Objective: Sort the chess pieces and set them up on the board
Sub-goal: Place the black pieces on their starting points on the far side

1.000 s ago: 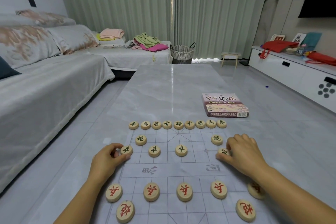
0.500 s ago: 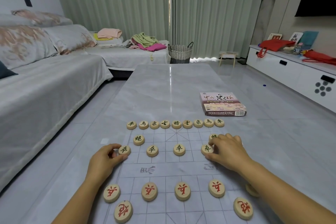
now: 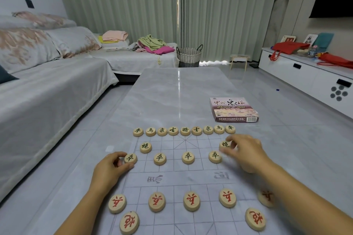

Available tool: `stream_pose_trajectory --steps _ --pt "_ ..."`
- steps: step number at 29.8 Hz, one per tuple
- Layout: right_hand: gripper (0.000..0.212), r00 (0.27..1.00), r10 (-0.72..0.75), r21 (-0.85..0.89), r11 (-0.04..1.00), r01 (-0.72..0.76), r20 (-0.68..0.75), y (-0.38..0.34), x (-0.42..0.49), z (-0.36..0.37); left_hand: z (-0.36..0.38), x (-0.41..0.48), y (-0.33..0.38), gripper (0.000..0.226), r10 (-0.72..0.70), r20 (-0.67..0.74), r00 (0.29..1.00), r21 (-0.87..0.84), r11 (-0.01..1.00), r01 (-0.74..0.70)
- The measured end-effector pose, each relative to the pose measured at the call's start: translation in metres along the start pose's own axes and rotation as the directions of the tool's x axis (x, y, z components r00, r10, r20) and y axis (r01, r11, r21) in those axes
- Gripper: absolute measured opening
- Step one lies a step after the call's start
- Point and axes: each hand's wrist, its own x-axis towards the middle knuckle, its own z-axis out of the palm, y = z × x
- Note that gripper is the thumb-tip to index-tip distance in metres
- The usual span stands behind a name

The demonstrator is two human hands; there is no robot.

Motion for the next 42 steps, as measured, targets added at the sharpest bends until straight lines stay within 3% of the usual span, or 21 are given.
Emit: stream_pose_trajectory --steps 3,5,7,9,12,18,28,42 --pt "0.016 0.987 0.147 0.233 0.964 -0.128 -0.07 0.038 0.007 -0.034 0.0 0.0 0.001 0.037 0.002 -0.002 1.0 0.015 1.0 -0.002" --pt "0.005 0.985 0.171 0.286 0.945 -0.16 -0.016 0.062 0.002 -0.046 0.0 0.0 0.002 0.037 -0.002 0.004 1.0 0.023 1.0 0.002" --pt "0.011 0.98 0.156 0.309 0.933 -0.187 0.123 0.074 -0.007 -0.048 0.0 -0.001 0.003 0.037 -0.001 0.008 1.0 0.028 1.0 0.001" --pt "0.03 0.955 0.118 0.259 0.947 -0.191 0.272 0.074 -0.018 -0.044 0.001 -0.002 0.004 0.037 -0.006 -0.001 1.0 0.021 1.0 0.006" --pt "0.048 0.929 0.095 0.126 0.981 -0.149 0.357 0.063 -0.028 -0.028 0.001 -0.003 0.006 0.037 -0.012 -0.001 1.0 0.017 1.0 0.012" --pt "0.03 0.965 0.043 0.067 0.996 -0.062 0.259 0.049 -0.024 -0.014 0.001 -0.003 0.006 0.037 -0.011 0.009 1.0 0.009 1.0 0.011" --pt "0.041 0.994 0.046 0.211 0.975 -0.067 0.104 0.06 -0.011 0.003 0.0 -0.004 0.007 0.037 -0.009 0.016 1.0 0.021 1.0 0.008" --pt "0.04 0.997 0.036 0.301 0.952 -0.053 0.061 0.069 -0.013 0.013 0.0 -0.003 0.008 0.033 -0.026 0.019 0.999 0.016 1.0 0.026"
